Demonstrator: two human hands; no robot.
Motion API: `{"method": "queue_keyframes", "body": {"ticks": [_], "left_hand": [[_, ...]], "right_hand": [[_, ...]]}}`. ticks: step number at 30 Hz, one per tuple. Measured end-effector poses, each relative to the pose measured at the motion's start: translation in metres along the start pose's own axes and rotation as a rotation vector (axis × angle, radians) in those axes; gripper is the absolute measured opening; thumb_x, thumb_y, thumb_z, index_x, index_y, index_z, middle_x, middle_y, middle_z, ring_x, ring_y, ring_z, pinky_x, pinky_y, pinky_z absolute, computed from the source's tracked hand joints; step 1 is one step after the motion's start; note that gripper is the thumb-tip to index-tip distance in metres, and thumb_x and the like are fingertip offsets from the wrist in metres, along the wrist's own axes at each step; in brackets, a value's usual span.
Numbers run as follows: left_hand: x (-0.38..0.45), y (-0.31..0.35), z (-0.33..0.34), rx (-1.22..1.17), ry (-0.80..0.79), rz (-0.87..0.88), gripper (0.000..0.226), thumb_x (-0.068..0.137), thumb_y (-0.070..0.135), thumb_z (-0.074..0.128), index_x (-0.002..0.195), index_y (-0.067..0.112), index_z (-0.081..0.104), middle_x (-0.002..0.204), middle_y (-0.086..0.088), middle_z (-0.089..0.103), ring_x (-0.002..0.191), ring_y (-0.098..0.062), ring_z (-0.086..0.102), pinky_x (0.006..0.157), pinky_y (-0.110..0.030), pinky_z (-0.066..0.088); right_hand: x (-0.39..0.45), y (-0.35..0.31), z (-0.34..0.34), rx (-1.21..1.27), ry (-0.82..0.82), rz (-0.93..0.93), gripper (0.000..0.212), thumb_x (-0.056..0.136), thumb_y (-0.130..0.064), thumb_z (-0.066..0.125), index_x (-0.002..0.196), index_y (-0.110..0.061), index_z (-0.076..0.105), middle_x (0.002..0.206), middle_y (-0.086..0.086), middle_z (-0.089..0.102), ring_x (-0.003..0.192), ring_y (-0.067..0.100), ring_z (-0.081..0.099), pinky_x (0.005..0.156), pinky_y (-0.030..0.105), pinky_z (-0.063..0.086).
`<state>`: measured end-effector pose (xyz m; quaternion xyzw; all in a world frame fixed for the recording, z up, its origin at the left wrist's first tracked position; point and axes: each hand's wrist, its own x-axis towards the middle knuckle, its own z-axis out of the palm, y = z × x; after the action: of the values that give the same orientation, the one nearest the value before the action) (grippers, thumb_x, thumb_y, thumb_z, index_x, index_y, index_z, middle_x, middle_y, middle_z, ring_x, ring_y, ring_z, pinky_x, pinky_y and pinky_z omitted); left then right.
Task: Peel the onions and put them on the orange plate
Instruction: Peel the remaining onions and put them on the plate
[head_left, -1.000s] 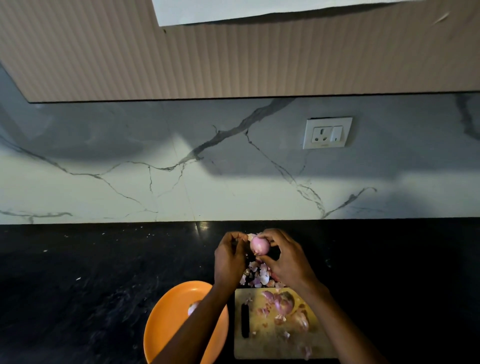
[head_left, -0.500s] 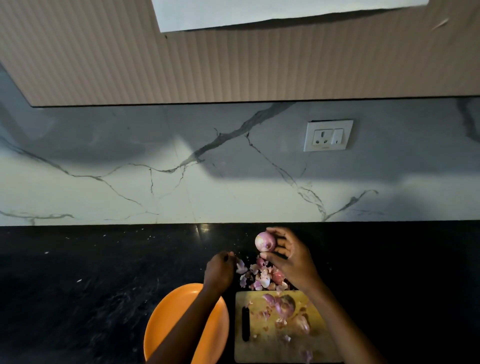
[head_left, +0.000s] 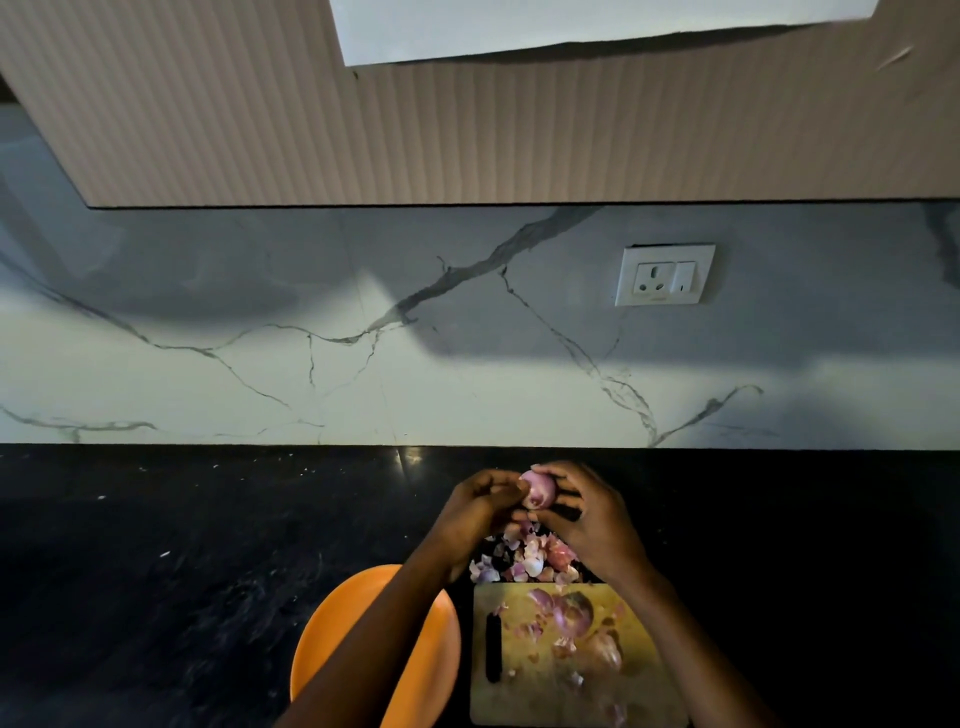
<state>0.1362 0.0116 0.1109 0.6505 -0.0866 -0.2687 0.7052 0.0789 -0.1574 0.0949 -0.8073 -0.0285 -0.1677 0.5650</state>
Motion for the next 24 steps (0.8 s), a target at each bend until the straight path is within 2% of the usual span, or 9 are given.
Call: {"method": "queue_keyframes", "body": {"ticks": [4, 6, 11, 14, 18, 24], "left_hand": [[0.003, -0.005, 0.0, -0.046, 0.036, -0.017, 0.021, 0.096, 0.009, 0.063, 0.115, -0.001, 0.065, 0.099, -0.018, 0.073, 0.086, -0.024, 0.071, 0.08, -0.033, 0.058], [0.003, -0.008, -0.002, -0.059, 0.034, 0.006, 0.018, 0.096, 0.007, 0.062, 0.112, 0.001, 0.067, 0.101, -0.019, 0.074, 0.089, -0.026, 0.072, 0.085, -0.035, 0.058], [0.001, -0.007, -0.003, -0.084, 0.055, 0.038, 0.019, 0.098, 0.003, 0.055, 0.11, 0.0, 0.07, 0.1, -0.019, 0.074, 0.089, -0.025, 0.072, 0.083, -0.031, 0.057], [0.002, -0.009, -0.002, -0.063, 0.047, 0.036, 0.022, 0.097, 0.009, 0.061, 0.113, -0.004, 0.066, 0.097, -0.017, 0.074, 0.086, -0.025, 0.071, 0.079, -0.03, 0.058], [0.004, -0.015, -0.004, 0.041, 0.087, 0.077, 0.027, 0.088, 0.013, 0.074, 0.111, 0.0, 0.068, 0.101, -0.018, 0.075, 0.093, -0.03, 0.073, 0.089, -0.038, 0.058], [0.002, -0.017, -0.006, 0.067, 0.081, 0.11, 0.021, 0.092, 0.005, 0.067, 0.112, -0.001, 0.069, 0.102, -0.019, 0.075, 0.095, -0.03, 0.072, 0.089, -0.037, 0.058]], "right_hand": [[-0.001, 0.001, 0.002, -0.048, -0.012, -0.039, 0.052, 0.075, -0.004, 0.086, 0.115, -0.029, 0.066, 0.12, -0.01, 0.064, 0.11, 0.01, 0.066, 0.09, 0.027, 0.058], [0.0, 0.003, 0.001, -0.049, 0.002, -0.022, 0.055, 0.075, -0.003, 0.086, 0.115, -0.034, 0.064, 0.121, -0.009, 0.064, 0.111, 0.01, 0.066, 0.089, 0.027, 0.058], [0.003, 0.004, 0.002, -0.041, 0.016, -0.023, 0.058, 0.074, 0.0, 0.086, 0.114, -0.036, 0.064, 0.121, -0.006, 0.066, 0.11, 0.011, 0.067, 0.088, 0.025, 0.058], [0.003, 0.003, 0.004, -0.04, 0.018, -0.025, 0.053, 0.074, 0.001, 0.085, 0.113, -0.029, 0.065, 0.119, -0.006, 0.066, 0.107, 0.009, 0.068, 0.088, 0.024, 0.058], [0.001, 0.005, 0.005, -0.054, 0.007, -0.045, 0.049, 0.074, 0.002, 0.085, 0.114, -0.021, 0.067, 0.118, -0.005, 0.066, 0.107, 0.008, 0.068, 0.088, 0.023, 0.057], [0.0, 0.006, 0.004, -0.067, 0.01, -0.036, 0.05, 0.073, 0.001, 0.086, 0.114, -0.02, 0.067, 0.119, -0.009, 0.065, 0.108, 0.008, 0.067, 0.088, 0.023, 0.057]]}}
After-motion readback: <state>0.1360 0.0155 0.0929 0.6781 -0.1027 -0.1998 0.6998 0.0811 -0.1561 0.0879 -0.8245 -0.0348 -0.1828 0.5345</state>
